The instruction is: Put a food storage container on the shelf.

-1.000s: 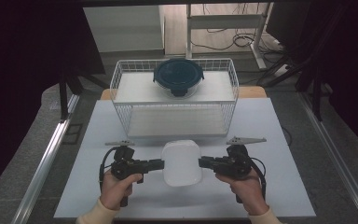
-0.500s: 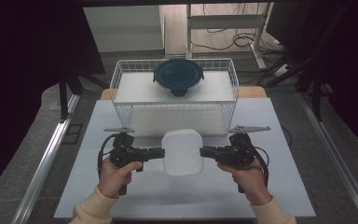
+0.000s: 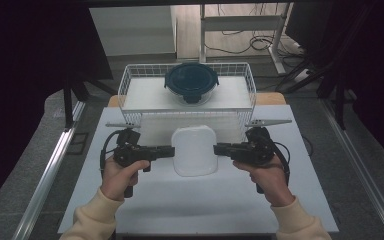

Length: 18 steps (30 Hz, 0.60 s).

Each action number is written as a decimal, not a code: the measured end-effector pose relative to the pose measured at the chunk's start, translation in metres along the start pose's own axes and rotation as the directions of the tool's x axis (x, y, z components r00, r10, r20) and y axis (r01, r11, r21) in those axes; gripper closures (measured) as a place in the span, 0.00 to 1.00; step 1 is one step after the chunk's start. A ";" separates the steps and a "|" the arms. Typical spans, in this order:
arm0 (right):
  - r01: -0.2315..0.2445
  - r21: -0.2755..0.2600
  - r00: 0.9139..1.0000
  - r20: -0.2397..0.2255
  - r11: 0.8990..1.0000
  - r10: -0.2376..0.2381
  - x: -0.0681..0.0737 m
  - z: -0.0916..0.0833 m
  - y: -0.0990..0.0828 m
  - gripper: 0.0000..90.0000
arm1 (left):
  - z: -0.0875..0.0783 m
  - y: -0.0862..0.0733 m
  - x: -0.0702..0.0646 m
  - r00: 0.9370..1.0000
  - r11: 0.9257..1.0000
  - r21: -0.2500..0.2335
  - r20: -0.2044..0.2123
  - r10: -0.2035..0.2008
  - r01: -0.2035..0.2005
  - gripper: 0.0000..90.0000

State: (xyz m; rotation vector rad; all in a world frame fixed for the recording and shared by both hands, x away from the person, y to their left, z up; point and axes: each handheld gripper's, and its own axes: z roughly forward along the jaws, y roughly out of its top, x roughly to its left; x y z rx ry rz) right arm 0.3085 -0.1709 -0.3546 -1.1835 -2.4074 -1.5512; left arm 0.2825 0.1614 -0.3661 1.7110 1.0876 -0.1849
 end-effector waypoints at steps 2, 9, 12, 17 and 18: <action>0.005 0.001 1.000 0.002 1.000 -0.005 0.001 0.000 0.005 0.88 | -0.002 0.004 -0.001 1.000 1.000 -0.002 -0.001 0.002 -0.002 0.89; 0.025 0.005 1.000 0.010 1.000 -0.025 0.006 -0.003 0.024 0.88 | -0.009 0.019 -0.004 1.000 1.000 -0.011 -0.006 0.010 -0.010 0.89; 0.032 -0.007 0.999 0.003 0.999 -0.032 0.007 -0.005 0.032 0.88 | -0.013 0.026 -0.006 1.000 1.000 -0.019 -0.001 0.015 -0.015 0.89; 0.037 -0.015 0.999 -0.001 0.999 -0.037 0.010 -0.008 0.044 0.88 | -0.020 0.038 -0.013 0.999 0.999 -0.032 -0.014 0.035 -0.036 0.89; 0.037 -0.018 0.999 -0.002 0.999 -0.037 0.011 -0.009 0.047 0.88 | -0.021 0.041 -0.014 0.999 0.998 -0.035 -0.014 0.042 -0.043 0.89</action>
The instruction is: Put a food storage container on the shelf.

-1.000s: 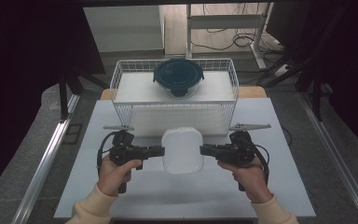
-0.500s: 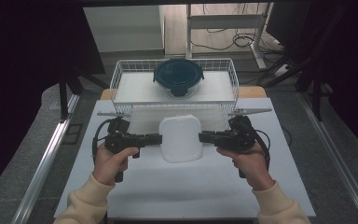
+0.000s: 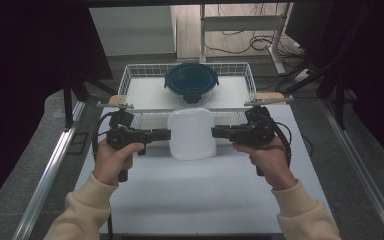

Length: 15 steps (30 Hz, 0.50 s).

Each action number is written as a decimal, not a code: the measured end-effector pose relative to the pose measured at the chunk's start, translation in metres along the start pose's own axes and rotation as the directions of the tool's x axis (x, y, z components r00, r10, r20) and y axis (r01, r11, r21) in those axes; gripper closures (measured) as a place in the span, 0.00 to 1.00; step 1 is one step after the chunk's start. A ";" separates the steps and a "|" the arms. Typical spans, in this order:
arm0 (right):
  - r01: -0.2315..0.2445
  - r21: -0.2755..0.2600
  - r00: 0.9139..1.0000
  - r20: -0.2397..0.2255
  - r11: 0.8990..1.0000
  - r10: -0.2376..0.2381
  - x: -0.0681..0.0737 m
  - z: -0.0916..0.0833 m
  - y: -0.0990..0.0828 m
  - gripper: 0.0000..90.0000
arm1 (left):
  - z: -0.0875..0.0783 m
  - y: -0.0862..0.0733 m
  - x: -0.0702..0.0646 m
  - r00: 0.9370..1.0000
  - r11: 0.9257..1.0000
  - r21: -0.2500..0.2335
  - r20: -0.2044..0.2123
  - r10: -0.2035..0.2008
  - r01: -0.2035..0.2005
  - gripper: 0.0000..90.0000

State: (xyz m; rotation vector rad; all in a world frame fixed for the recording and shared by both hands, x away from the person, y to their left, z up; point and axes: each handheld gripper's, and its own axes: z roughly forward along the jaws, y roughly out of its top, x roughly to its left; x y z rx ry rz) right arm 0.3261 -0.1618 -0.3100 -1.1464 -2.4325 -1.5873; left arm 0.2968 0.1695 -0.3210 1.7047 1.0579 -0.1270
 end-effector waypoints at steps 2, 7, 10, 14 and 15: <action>0.006 -0.007 1.000 -0.001 1.000 -0.006 0.001 -0.002 0.006 0.88 | -0.002 0.006 -0.002 1.000 1.000 -0.006 -0.002 0.006 -0.006 0.89; 0.005 -0.018 1.000 -0.006 1.000 -0.005 0.002 -0.005 0.019 0.88 | -0.007 0.018 -0.004 1.000 1.000 -0.015 0.000 0.011 -0.011 0.89; 0.009 -0.019 1.000 -0.009 1.000 -0.009 0.003 -0.006 0.027 0.88 | -0.010 0.025 -0.004 1.000 1.000 -0.017 0.001 0.011 -0.011 0.89; 0.016 -0.019 1.000 -0.005 1.000 -0.016 0.004 -0.006 0.038 0.88 | -0.013 0.035 -0.005 1.000 1.000 -0.022 -0.009 0.018 -0.019 0.89; 0.018 -0.018 1.000 -0.005 1.000 -0.018 0.005 -0.007 0.041 0.88 | -0.014 0.038 -0.006 1.000 1.000 -0.024 -0.012 0.020 -0.020 0.89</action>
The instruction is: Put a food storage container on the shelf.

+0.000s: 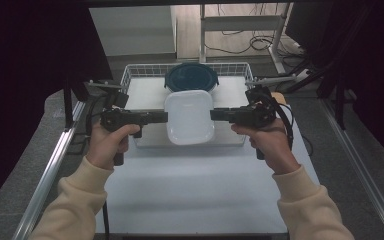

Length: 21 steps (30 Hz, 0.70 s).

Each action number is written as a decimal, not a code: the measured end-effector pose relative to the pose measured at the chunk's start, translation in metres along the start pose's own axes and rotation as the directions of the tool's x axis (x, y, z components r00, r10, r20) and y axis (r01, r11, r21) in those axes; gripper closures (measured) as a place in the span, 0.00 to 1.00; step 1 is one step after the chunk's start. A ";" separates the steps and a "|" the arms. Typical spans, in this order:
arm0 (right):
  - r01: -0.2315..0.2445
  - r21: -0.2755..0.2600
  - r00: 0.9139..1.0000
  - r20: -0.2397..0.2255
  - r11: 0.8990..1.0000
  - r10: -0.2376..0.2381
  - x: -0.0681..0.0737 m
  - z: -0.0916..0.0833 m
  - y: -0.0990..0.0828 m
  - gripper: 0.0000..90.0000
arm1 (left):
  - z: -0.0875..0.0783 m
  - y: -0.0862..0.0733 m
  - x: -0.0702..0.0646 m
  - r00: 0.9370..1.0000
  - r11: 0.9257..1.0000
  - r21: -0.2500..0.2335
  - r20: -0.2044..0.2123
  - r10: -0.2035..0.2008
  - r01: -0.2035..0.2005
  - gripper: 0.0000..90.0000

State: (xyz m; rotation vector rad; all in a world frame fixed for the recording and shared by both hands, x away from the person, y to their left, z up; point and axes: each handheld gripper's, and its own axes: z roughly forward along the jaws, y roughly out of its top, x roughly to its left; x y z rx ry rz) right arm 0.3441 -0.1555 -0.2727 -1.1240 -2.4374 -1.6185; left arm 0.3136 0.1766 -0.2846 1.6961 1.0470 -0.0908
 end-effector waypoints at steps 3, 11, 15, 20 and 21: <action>0.008 0.009 1.000 0.010 1.000 -0.009 0.002 -0.001 0.010 0.88 | -0.001 0.006 -0.001 1.000 1.000 0.001 -0.013 0.007 -0.007 0.89; 0.010 0.006 1.000 -0.007 1.000 -0.010 0.001 0.000 0.030 0.88 | -0.006 0.021 0.002 1.000 1.000 -0.011 -0.006 -0.010 0.010 0.89; 0.008 0.001 1.000 -0.017 1.000 -0.008 0.000 0.000 0.039 0.89 | -0.010 0.033 0.002 1.000 1.000 -0.014 -0.011 -0.005 0.005 0.89; 0.012 -0.015 1.000 -0.025 1.000 -0.013 0.000 0.002 0.053 0.89 | -0.015 0.046 0.005 1.000 1.000 -0.021 -0.012 0.011 -0.011 0.89; 0.011 -0.015 1.000 -0.028 1.000 -0.012 0.000 0.003 0.055 0.89 | -0.016 0.049 0.006 1.000 1.000 -0.019 -0.012 0.010 -0.011 0.89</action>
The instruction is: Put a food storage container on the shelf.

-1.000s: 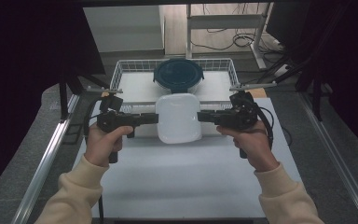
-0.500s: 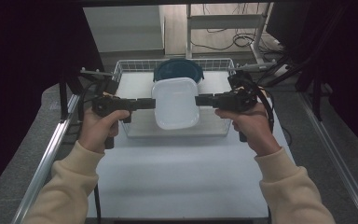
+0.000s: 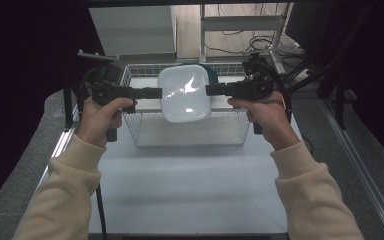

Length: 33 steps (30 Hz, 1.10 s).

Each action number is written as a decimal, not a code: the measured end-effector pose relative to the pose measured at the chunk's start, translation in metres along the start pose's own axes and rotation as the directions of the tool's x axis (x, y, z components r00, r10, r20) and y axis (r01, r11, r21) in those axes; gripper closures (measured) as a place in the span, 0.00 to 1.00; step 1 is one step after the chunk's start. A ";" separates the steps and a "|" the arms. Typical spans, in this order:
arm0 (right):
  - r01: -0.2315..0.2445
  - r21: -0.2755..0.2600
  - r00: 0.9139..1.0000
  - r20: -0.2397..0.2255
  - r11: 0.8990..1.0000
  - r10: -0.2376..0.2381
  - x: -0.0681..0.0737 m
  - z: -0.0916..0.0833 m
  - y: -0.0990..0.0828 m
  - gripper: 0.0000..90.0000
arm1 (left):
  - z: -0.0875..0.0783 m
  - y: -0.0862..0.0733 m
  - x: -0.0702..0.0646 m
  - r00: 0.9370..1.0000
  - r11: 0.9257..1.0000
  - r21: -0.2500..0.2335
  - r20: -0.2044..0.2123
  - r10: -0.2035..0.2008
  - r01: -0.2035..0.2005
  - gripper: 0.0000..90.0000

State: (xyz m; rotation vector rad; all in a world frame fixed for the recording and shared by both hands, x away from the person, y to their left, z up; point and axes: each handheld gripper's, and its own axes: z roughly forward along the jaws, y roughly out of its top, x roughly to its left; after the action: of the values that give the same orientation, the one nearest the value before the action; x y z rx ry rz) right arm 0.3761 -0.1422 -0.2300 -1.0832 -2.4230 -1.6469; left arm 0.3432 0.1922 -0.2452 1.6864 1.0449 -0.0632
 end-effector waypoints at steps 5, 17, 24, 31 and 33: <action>0.002 0.003 1.000 -0.003 1.000 -0.002 -0.005 0.008 0.012 0.89 | 0.000 0.009 0.010 1.000 1.000 -0.001 0.002 -0.018 0.018 0.89; -0.029 0.014 1.000 -0.010 0.999 0.029 -0.025 0.022 0.038 0.89 | 0.008 0.037 0.032 0.998 0.998 -0.003 0.019 -0.068 0.068 0.89; -0.079 0.020 0.997 -0.024 0.997 0.080 -0.042 0.026 0.055 0.89 | 0.021 0.058 0.047 0.994 0.994 0.003 0.023 -0.109 0.109 0.89; -0.163 0.045 0.986 -0.037 0.986 0.165 -0.067 0.035 0.066 0.88 | 0.032 0.069 0.064 0.982 0.984 -0.003 0.072 -0.176 0.176 0.89; -0.196 0.047 0.979 -0.045 0.980 0.198 -0.075 0.037 0.068 0.88 | 0.036 0.072 0.069 0.975 0.979 -0.007 0.090 -0.202 0.204 0.89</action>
State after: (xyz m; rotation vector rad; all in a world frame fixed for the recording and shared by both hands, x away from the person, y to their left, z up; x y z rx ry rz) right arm 0.4828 -0.1379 -0.2200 -1.2165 -2.2276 -1.5355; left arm 0.4483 0.2031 -0.2412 1.5434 1.1440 -0.2597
